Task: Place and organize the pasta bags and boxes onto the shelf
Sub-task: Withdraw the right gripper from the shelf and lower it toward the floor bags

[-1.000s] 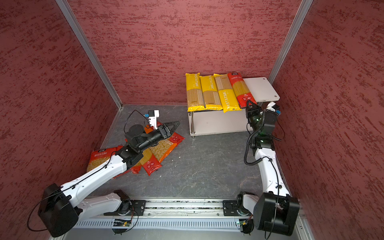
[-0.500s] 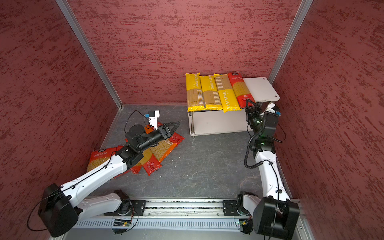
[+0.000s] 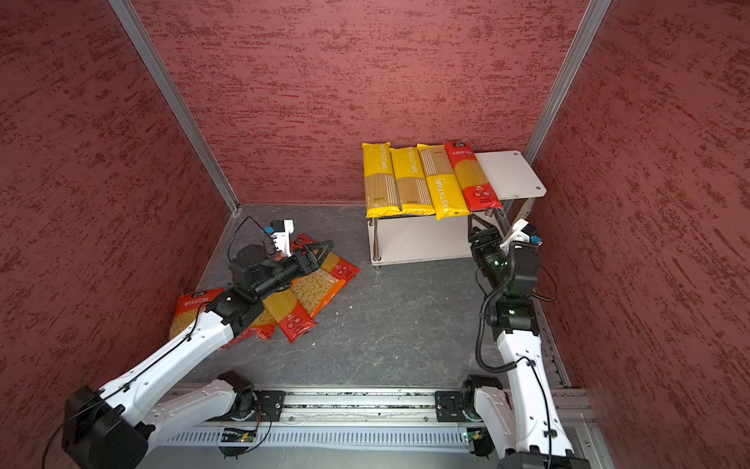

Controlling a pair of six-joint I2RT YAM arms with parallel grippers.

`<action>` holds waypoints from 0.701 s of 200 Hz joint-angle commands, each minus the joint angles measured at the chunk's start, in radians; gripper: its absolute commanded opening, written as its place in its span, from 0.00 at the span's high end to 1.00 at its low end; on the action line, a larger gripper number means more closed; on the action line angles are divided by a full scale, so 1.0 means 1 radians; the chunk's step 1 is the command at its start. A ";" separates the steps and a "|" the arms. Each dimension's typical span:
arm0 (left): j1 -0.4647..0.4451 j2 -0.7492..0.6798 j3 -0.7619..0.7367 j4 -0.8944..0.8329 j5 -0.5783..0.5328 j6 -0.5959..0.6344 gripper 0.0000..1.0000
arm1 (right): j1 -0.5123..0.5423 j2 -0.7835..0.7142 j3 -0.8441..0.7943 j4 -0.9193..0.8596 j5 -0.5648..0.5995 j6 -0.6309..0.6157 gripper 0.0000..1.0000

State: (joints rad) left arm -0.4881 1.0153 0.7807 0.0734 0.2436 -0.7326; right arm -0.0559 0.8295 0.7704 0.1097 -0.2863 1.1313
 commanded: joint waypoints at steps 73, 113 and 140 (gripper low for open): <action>0.039 -0.101 -0.070 -0.521 -0.323 0.102 0.31 | 0.734 0.068 -0.183 0.074 0.626 -0.300 0.46; 0.173 -0.188 -0.167 -0.571 -0.273 0.015 0.30 | 0.942 0.343 -0.096 0.091 0.702 -0.347 0.47; 0.285 -0.234 -0.200 -0.625 -0.245 -0.018 0.31 | 1.010 0.589 0.068 0.066 0.568 -0.391 0.50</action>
State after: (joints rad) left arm -0.2790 0.8196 0.6006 -0.4843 -0.0235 -0.7086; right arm 0.9073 1.2690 0.7101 0.1665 0.3241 0.8028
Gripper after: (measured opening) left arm 0.695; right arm 0.508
